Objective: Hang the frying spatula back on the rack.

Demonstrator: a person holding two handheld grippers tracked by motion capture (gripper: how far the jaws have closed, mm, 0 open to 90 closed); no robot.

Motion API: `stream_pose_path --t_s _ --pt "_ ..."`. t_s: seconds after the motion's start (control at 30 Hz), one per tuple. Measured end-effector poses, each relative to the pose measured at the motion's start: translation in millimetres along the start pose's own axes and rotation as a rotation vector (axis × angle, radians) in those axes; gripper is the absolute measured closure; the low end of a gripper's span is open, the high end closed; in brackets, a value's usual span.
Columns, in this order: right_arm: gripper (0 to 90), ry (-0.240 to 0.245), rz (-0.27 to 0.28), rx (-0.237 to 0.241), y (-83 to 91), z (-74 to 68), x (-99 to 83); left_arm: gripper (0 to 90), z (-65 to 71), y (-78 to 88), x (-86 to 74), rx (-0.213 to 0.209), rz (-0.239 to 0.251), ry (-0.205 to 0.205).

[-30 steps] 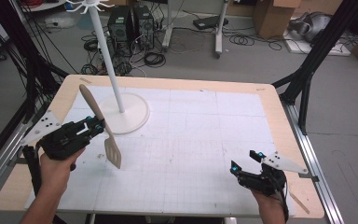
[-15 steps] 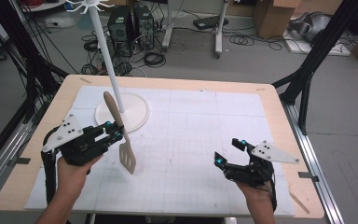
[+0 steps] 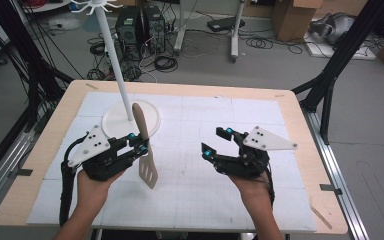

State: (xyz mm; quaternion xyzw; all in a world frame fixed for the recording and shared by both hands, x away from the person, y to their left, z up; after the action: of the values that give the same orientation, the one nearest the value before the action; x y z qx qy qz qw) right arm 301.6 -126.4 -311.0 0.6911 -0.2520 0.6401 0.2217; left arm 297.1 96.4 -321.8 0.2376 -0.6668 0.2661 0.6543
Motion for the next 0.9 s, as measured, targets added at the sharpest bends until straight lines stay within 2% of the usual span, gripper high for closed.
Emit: stream_pose_path --t_s 0.13,0.33,0.6,0.9 --pt "36.7 0.033 0.001 0.070 -20.8 -16.3 13.6 75.3 5.7 -3.0 -0.3 -0.022 -0.005 -0.001" --pt "38.1 0.054 -0.005 0.117 -34.1 -27.0 20.9 75.3 12.5 -5.7 -0.2 -0.056 -0.011 0.000" --pt "34.2 0.037 -0.014 0.184 -40.4 -34.5 23.9 75.3 22.8 -10.9 -3.5 -0.112 -0.030 0.000" --pt "33.0 0.024 -0.013 0.321 -44.4 -45.3 30.6 75.3 34.7 -16.5 -3.0 -0.183 -0.029 0.005"
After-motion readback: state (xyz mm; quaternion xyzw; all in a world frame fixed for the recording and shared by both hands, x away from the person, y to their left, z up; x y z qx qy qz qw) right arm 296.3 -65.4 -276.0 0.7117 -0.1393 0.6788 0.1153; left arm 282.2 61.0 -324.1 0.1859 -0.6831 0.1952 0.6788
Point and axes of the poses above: each handheld gripper's, and its own axes: y roughly backward along the jaws, x roughly out of its top, z roughly to its right, the point moved 8 cm from there along -y, roughly forward along the jaws, and after that the axes turned 11 degrees about z, right-handed, at the moved point
